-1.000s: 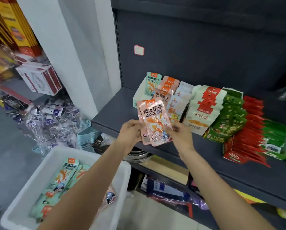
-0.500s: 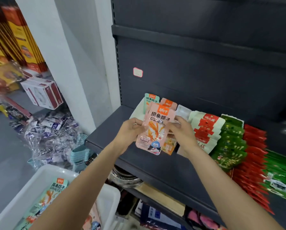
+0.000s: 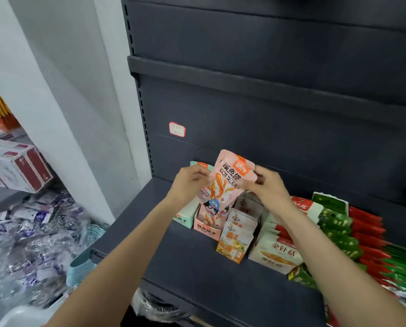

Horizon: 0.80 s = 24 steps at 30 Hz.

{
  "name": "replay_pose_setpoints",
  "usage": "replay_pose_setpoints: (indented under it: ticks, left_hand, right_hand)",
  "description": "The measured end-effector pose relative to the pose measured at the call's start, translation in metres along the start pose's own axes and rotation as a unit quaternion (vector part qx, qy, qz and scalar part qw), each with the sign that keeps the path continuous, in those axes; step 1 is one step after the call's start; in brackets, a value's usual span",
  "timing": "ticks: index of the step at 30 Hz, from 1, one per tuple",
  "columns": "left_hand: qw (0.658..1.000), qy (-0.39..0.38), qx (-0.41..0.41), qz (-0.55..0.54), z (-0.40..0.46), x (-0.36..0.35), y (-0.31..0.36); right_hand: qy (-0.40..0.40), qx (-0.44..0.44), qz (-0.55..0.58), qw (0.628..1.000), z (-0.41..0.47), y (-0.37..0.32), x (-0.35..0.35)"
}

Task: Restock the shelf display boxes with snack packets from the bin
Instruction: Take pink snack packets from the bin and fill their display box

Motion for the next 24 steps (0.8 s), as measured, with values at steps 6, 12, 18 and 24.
replay_pose_setpoints:
  ticks: [6, 12, 18, 24]
  left_hand:
    - [0.999, -0.042, 0.006, -0.024, 0.01, -0.007, 0.003]
    - [0.987, -0.109, 0.033, 0.113, 0.013, -0.007, -0.027]
    - [0.948, -0.208, 0.032, 0.24, 0.009, -0.026, -0.036]
    - [0.955, -0.152, 0.006, 0.256, 0.009, -0.019, -0.033]
  right_hand:
    - [0.052, -0.007, -0.01, 0.999, 0.02, 0.007, 0.006]
    - [0.156, 0.005, -0.001, 0.988, 0.029, 0.005, 0.022]
    - [0.236, 0.002, -0.007, 0.972, 0.031, 0.015, 0.022]
    - [0.244, 0.004, -0.032, 0.969, 0.036, 0.018, 0.02]
Point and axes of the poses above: each hand's wrist, its own z-axis towards the middle knuckle, its own x-axis out of the back of the hand, y = z × x, the point moved 4 cm from there along z, towards the middle knuckle, and after that the axes turned 7 degrees about -x, right-handed, at the moved point
